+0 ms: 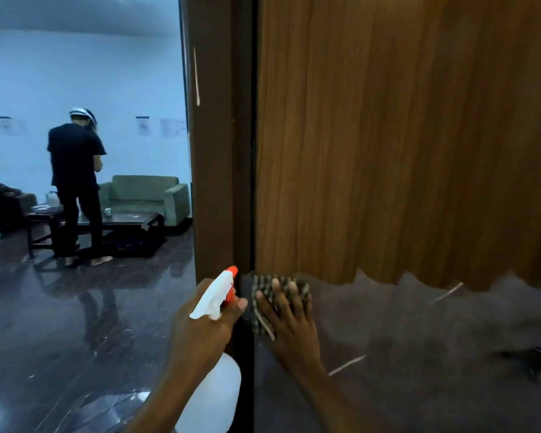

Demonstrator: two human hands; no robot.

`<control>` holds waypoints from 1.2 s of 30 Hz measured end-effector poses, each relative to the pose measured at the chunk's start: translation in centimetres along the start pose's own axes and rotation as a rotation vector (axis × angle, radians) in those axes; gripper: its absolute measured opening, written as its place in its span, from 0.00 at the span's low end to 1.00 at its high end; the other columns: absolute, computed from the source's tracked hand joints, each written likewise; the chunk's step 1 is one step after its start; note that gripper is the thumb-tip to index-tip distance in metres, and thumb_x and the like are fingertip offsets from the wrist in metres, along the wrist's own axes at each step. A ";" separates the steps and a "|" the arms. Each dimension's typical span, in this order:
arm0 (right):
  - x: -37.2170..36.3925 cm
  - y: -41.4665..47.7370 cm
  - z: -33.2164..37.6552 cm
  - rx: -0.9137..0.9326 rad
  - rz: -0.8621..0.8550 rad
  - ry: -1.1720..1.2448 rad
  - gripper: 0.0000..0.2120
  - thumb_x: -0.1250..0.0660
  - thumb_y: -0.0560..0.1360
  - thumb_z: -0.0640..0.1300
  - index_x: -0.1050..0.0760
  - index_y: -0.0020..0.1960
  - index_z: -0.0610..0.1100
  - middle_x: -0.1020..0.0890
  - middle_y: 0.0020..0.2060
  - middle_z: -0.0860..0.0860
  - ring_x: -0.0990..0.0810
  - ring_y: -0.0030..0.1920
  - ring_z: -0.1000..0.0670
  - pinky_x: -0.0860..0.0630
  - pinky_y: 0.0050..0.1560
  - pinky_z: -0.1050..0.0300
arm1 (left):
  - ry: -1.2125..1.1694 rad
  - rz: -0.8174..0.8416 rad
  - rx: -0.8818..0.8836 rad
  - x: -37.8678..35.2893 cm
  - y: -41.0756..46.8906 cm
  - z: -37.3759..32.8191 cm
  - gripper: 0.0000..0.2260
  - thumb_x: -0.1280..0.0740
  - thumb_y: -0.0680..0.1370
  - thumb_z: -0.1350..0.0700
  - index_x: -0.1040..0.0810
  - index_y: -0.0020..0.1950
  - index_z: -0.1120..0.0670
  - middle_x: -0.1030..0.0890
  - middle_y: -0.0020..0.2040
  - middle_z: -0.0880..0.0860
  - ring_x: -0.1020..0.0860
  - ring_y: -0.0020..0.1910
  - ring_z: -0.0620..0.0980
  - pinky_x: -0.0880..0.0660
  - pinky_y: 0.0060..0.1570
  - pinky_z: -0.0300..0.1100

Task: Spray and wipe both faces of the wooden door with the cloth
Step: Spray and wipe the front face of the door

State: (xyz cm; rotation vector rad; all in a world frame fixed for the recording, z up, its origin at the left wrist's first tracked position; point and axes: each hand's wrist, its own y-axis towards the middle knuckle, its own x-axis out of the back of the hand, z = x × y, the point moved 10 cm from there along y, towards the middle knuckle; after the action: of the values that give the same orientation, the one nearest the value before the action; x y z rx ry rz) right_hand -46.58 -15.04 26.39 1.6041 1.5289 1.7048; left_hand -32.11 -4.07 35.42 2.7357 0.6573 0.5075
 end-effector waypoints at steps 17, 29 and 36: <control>0.5 -3.5 -3.4 -0.264 -0.106 0.013 0.33 0.34 0.78 0.57 0.41 0.79 0.53 0.46 0.80 0.45 0.46 0.79 0.36 0.42 0.73 0.29 | -0.041 0.147 0.005 -5.8 -0.7 1.3 0.18 0.28 0.69 0.49 0.27 0.56 0.43 0.20 0.48 0.50 0.20 0.44 0.57 0.20 0.45 0.50; 5.1 1.5 -10.2 -0.334 -0.157 -0.028 0.27 0.44 0.81 0.58 0.37 0.78 0.50 0.41 0.78 0.38 0.47 0.78 0.31 0.49 0.74 0.27 | -0.089 0.149 0.029 -11.0 -0.8 -0.7 0.17 0.27 0.70 0.51 0.28 0.56 0.45 0.21 0.53 0.50 0.20 0.50 0.56 0.23 0.56 0.54; 2.8 -9.9 -17.4 -0.533 -0.154 -0.021 0.31 0.39 0.79 0.51 0.43 0.79 0.48 0.49 0.80 0.39 0.49 0.78 0.30 0.49 0.74 0.27 | -0.155 0.170 0.059 -16.9 -2.7 -2.5 0.15 0.28 0.71 0.53 0.30 0.53 0.47 0.23 0.50 0.49 0.22 0.46 0.52 0.22 0.48 0.46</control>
State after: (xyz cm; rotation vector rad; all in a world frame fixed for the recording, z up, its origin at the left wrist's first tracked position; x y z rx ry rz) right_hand -66.44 -17.08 23.24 1.1924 1.0316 1.8010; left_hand -48.20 -9.41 32.26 2.8657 0.4102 0.3114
